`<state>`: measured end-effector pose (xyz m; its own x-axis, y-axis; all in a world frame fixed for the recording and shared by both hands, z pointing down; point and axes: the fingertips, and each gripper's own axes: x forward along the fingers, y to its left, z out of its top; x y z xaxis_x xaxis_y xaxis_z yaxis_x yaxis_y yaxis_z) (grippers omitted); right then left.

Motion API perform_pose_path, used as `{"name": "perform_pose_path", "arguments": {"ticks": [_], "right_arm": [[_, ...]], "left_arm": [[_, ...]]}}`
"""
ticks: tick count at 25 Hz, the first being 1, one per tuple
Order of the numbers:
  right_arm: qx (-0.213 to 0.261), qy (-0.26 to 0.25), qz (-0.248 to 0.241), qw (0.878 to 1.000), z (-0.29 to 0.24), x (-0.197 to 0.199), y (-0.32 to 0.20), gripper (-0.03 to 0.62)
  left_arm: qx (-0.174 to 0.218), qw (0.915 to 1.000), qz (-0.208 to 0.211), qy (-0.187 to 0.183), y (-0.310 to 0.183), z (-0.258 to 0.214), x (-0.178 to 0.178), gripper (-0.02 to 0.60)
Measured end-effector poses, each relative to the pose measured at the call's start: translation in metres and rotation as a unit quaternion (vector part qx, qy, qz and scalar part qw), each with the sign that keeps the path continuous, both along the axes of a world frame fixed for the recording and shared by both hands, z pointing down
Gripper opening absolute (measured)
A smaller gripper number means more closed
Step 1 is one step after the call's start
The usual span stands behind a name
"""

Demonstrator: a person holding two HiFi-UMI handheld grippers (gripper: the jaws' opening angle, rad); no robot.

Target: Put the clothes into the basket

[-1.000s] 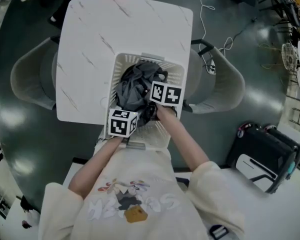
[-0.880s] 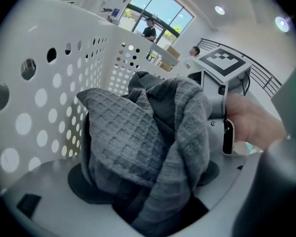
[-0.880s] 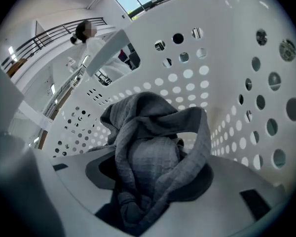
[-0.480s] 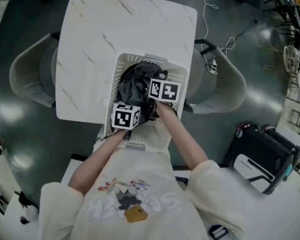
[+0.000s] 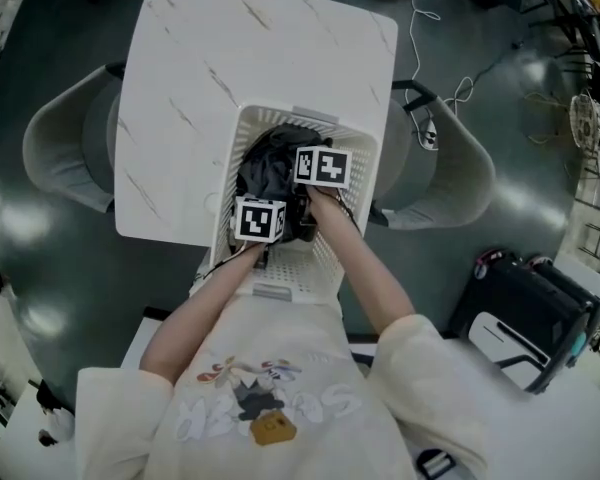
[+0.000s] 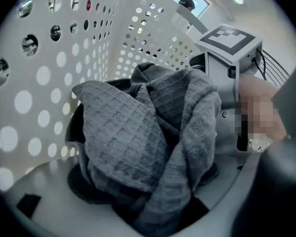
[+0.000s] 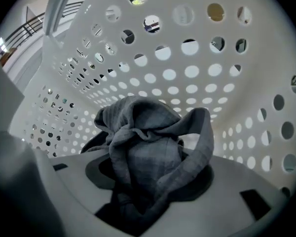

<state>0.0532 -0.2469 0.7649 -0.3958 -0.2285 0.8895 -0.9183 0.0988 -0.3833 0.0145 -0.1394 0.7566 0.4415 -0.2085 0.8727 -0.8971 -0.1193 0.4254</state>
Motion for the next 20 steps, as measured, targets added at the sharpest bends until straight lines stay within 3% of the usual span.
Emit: {"name": "perform_pose_path", "arguments": {"ticks": [8, 14, 20], "right_arm": [[0.005, -0.016, 0.007, 1.0, -0.005, 0.002, 0.003, 0.239], [0.028, -0.007, 0.018, 0.999, -0.028, 0.009, 0.007, 0.281], [0.044, -0.013, 0.016, 0.999, -0.043, 0.008, 0.01, 0.313]], "left_arm": [[0.003, 1.0, 0.002, 0.004, 0.003, -0.004, 0.0, 0.423], [0.019, 0.9995, 0.021, 0.016, 0.01, -0.024, 0.004, 0.426], [0.03, 0.9988, 0.008, 0.038, 0.016, -0.046, 0.003, 0.448]]}}
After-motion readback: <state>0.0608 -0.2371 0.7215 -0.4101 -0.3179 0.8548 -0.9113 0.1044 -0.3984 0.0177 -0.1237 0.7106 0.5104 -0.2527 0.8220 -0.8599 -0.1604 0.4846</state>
